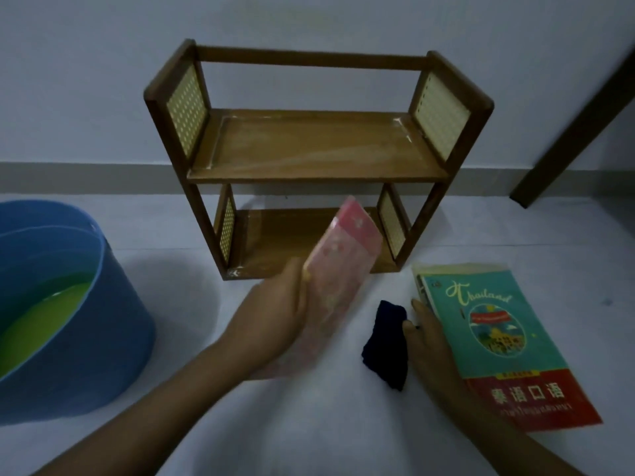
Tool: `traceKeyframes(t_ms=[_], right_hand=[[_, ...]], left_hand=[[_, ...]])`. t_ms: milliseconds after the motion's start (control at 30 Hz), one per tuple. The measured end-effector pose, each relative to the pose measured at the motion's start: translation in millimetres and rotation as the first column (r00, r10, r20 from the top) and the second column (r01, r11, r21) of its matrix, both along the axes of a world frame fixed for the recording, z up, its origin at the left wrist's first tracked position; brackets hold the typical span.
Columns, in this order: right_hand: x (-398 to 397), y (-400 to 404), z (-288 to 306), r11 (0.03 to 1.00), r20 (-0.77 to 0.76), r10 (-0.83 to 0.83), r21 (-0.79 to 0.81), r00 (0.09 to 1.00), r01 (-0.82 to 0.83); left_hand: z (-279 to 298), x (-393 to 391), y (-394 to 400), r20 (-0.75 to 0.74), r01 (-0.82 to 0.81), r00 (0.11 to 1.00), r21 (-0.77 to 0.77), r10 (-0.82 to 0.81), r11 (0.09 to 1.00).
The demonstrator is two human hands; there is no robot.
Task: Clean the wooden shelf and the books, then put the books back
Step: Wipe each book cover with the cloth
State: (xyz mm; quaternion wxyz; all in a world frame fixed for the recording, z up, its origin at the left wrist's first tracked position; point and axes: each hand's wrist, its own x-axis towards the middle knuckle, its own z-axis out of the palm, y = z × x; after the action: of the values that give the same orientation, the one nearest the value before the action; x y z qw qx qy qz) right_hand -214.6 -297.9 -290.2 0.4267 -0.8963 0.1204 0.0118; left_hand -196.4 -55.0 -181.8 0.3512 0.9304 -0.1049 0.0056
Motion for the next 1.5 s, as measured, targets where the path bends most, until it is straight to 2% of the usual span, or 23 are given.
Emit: traceKeyframes(t_ms=[67,167,233,300,367,433,500,600,667,733,833,900,967,1067,1167,1200,1233,1267,1300,1367,1400,1433,1500], right_hand=[[0,16,14,0.988,0.008,0.115,0.098,0.993,-0.115],[6,36,20,0.942,-0.099,0.222,0.278,0.97,-0.188],[9,44,21,0.945,-0.179,0.2,0.295,0.963,-0.141],[8,51,15,0.962,-0.221,0.242,0.18,0.945,-0.204],[7,58,7,0.95,-0.27,0.312,0.114,0.911,-0.292],[6,59,3,0.923,-0.241,0.374,0.006,0.896,-0.384],[10,54,-1,0.902,-0.159,0.338,-0.227,0.928,-0.368],[11,31,-20,0.728,-0.106,0.3,-0.617,0.948,-0.299],[10,17,-33,0.733,-0.267,0.241,-0.58,0.933,-0.355],[15,5,-44,0.782,-0.312,0.288,-0.469,0.905,-0.411],[32,-5,-29,0.935,-0.163,0.22,-0.247,0.962,-0.256],[35,-3,-17,0.948,-0.075,0.174,-0.258,0.982,-0.188],[19,14,-14,0.911,-0.043,0.285,-0.298,0.958,-0.285],[-44,63,-28,0.67,-0.059,0.683,-0.345,0.728,-0.657],[-92,90,-42,0.187,0.001,0.977,-0.499,0.215,-0.846],[-88,93,-42,0.113,0.0,0.991,-0.501,0.13,-0.858],[-76,92,-46,0.1,-0.008,0.993,-0.501,0.12,-0.86],[-58,94,-45,0.159,-0.007,0.982,-0.495,0.187,-0.854],[-37,95,-47,0.284,-0.016,0.943,-0.479,0.331,-0.831],[12,94,-47,0.618,-0.024,0.698,-0.485,0.716,-0.619],[29,96,-45,0.729,-0.08,0.531,-0.464,0.844,-0.503],[35,104,-42,0.773,-0.147,0.404,-0.473,0.903,-0.423],[18,131,-43,0.667,-0.194,0.448,-0.578,0.873,-0.471]], left_hand=[[0,5,8,-0.142,-0.111,0.987,-0.263,0.075,0.958],[-22,-2,25,-0.518,-0.307,0.855,-0.555,-0.032,0.773],[-46,-8,43,-0.665,-0.343,0.743,-0.468,-0.069,0.814],[-71,-13,62,-0.796,-0.271,0.604,-0.236,-0.026,0.933],[-94,-15,72,-0.861,-0.21,0.508,-0.083,0.036,0.974],[-112,-15,73,-0.829,-0.107,0.55,0.051,0.102,0.993],[-127,-16,75,-0.668,0.088,0.735,0.259,0.113,0.962],[-139,-18,84,-0.33,0.006,0.934,0.397,0.137,0.918],[-146,-16,87,-0.225,0.052,0.974,0.395,0.042,0.917],[-152,-14,89,-0.279,0.202,0.956,0.423,-0.085,0.884],[-163,-14,96,-0.408,0.331,0.902,0.452,-0.138,0.828],[-164,-15,97,-0.422,0.344,0.896,0.469,-0.136,0.813],[-162,-15,96,-0.388,0.322,0.912,0.483,-0.131,0.814],[-161,-18,94,-0.36,0.298,0.925,0.5,-0.118,0.813],[-164,-19,96,-0.375,0.305,0.92,0.497,-0.116,0.812],[-163,-18,97,-0.378,0.309,0.918,0.497,-0.118,0.811],[-163,-18,97,-0.377,0.306,0.919,0.492,-0.118,0.815],[-162,-17,97,-0.377,0.303,0.919,0.485,-0.116,0.82],[-161,-16,97,-0.38,0.302,0.918,0.478,-0.116,0.825],[-158,-14,96,-0.38,0.303,0.917,0.465,-0.121,0.832],[-158,-14,96,-0.374,0.299,0.919,0.461,-0.122,0.836],[-158,-15,96,-0.368,0.292,0.922,0.46,-0.119,0.838],[-159,-15,97,-0.364,0.292,0.923,0.459,-0.122,0.839]])
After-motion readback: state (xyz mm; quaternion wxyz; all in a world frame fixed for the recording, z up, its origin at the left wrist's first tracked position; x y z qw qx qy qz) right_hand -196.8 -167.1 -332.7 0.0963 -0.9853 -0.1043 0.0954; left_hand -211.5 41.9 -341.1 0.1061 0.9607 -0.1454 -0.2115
